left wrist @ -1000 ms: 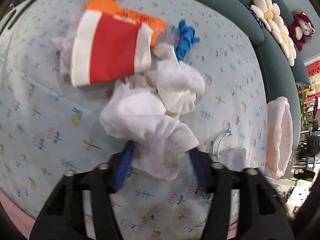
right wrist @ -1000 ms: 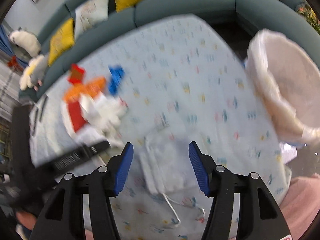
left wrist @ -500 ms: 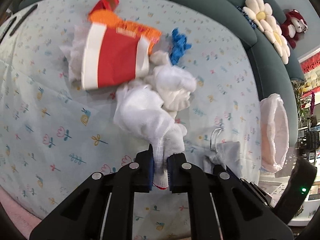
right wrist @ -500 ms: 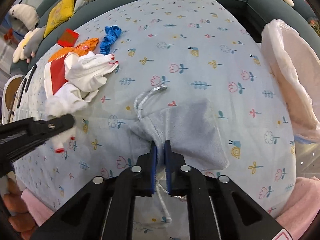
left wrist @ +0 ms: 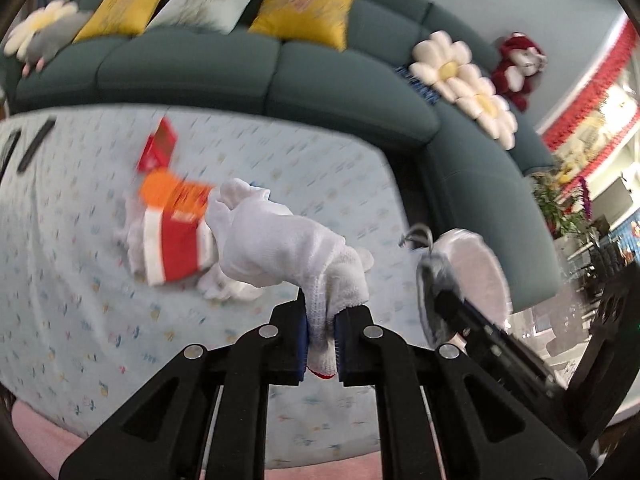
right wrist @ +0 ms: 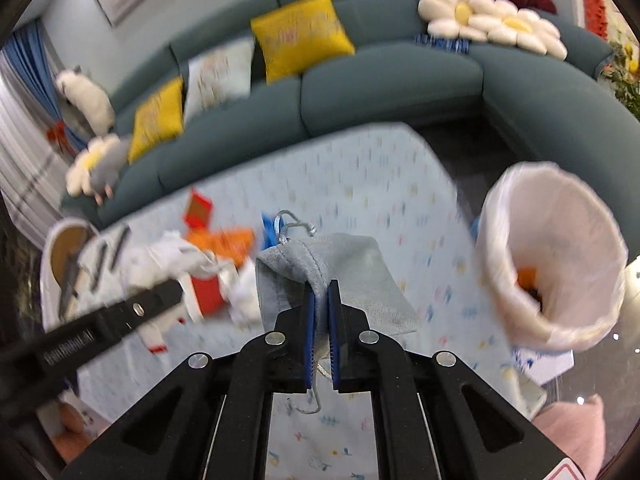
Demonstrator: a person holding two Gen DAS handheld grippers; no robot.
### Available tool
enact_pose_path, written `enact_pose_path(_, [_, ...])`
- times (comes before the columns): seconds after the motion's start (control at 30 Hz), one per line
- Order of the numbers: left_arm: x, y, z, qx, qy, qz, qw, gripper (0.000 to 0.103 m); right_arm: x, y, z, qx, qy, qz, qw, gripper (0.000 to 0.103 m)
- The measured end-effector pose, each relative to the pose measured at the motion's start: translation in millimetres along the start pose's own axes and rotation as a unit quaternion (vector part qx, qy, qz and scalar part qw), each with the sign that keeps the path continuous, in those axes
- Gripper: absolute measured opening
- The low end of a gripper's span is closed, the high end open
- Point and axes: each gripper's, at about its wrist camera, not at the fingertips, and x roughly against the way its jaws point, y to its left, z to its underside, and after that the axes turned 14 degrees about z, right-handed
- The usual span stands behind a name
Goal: Collect trash
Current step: 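Carry pouch and white cloth over the white bin and open both grippers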
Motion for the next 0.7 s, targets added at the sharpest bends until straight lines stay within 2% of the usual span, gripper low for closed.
enact_pose_path(0.2, [13.3, -69.9, -14.0, -0.064, -0.020, 0.032, 0.9973, 0.010, 57.8, -31.7, -44.1, -0.032, -0.069, -0.014, 0.997, 0.006])
enact_pose_path(0.37, [11.3, -126.4, -19.3, -0.110, -0.026, 0.058, 0.9919, 0.010, 94.1, -69.4, -66.7, -0.055, -0.111, -0.009, 0.992, 0.006])
enact_pose_path(0.5, [-2.9, -166.9, -18.1, -0.145, -0.018, 0.075, 0.9864, 0.010, 106.1, -105.0, -74.8, -0.075, -0.129, 0.008, 0.989, 0.006])
enact_pose_path(0.7, [-40.8, -208.8, -10.6, -0.175, 0.011, 0.091, 0.9803, 0.010, 105.6, -160.6, -74.6, -0.110, -0.129, 0.033, 0.985, 0.006])
